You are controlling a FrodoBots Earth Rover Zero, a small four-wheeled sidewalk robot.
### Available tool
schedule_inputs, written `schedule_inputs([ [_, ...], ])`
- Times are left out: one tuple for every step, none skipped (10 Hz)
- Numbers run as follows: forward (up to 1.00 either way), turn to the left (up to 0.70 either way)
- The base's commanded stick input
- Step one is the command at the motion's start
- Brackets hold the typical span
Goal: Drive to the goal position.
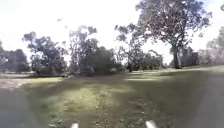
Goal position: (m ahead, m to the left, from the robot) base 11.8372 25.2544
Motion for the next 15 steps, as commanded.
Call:
schedule_inputs([
  [0.70, 0.35],
  [0.70, 0.35],
  [0.70, 0.35],
  [0.70, 0.02],
  [0.70, 0.01],
  [0.70, 0.00],
  [0.70, 0.01],
  [0.70, 0.03],
  [0.70, 0.04],
  [0.70, 0.07],
  [0.70, 0.13],
  [0.70, 0.35],
  [0.70, 0.35],
  [0.70, 0.35],
  [0.70, 0.35],
])
